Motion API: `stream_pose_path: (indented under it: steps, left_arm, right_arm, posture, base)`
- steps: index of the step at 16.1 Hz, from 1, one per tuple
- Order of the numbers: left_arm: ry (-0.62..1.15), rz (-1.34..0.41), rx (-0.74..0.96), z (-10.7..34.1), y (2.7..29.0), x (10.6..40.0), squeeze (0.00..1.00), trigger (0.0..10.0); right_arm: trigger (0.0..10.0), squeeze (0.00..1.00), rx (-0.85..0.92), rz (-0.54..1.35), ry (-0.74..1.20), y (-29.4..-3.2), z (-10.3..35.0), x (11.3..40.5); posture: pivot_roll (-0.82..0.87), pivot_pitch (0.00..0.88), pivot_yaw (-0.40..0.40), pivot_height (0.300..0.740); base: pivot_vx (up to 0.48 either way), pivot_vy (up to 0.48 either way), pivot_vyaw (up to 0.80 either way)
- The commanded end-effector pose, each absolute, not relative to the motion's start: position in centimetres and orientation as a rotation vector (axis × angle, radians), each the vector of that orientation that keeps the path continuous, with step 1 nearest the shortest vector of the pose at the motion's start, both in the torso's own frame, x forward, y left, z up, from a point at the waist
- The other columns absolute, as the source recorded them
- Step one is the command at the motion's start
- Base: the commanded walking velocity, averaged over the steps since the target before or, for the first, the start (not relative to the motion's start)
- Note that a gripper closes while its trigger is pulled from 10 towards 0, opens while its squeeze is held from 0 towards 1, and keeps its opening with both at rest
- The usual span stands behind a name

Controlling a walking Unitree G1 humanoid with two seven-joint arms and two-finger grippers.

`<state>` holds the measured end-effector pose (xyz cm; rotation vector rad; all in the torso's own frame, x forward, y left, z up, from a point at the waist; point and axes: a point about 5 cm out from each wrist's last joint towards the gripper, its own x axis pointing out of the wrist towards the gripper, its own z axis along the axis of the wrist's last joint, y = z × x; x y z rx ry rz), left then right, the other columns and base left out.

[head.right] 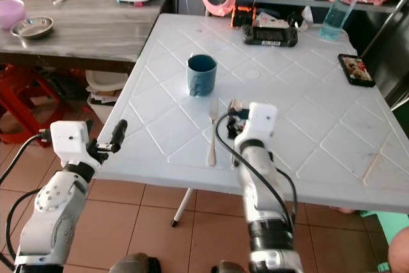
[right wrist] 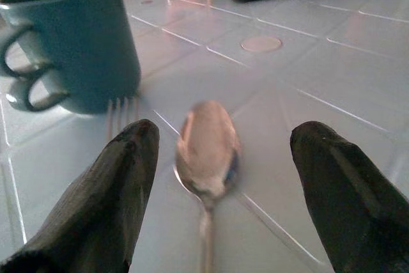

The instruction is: Setting the table

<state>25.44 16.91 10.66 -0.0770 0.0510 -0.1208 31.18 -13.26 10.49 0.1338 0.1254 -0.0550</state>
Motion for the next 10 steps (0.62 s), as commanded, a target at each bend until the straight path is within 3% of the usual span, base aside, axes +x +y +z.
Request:
stream_pose_path:
  steps: [1,5,10]
  left_arm:
    - [0.052,-0.125,-0.064,10.9,16.9,25.2,0.0,10.0]
    - [0.074,-0.117,-0.083,10.7,16.7,24.9,0.0,10.0]
    - [0.069,-0.118,-0.087,10.7,16.6,24.8,0.0,10.0]
  right_arm:
    - [10.0,0.0,0.128,-0.041,0.124,-12.5,10.8,31.6]
    - [10.0,0.0,0.112,0.027,0.176,-10.8,10.3,31.7]
    - [10.0,0.0,0.1,0.022,0.18,-11.5,10.1,31.0]
  posture:
    - [0.07,0.002,-0.008,0.74]
    - [0.07,0.012,-0.015,0.74]
    - [0.05,0.017,-0.023,0.74]
  base:
    - [0.0,0.0,0.0]
    - [0.0,0.0,0.0]
    - [0.0,0.384,0.0]
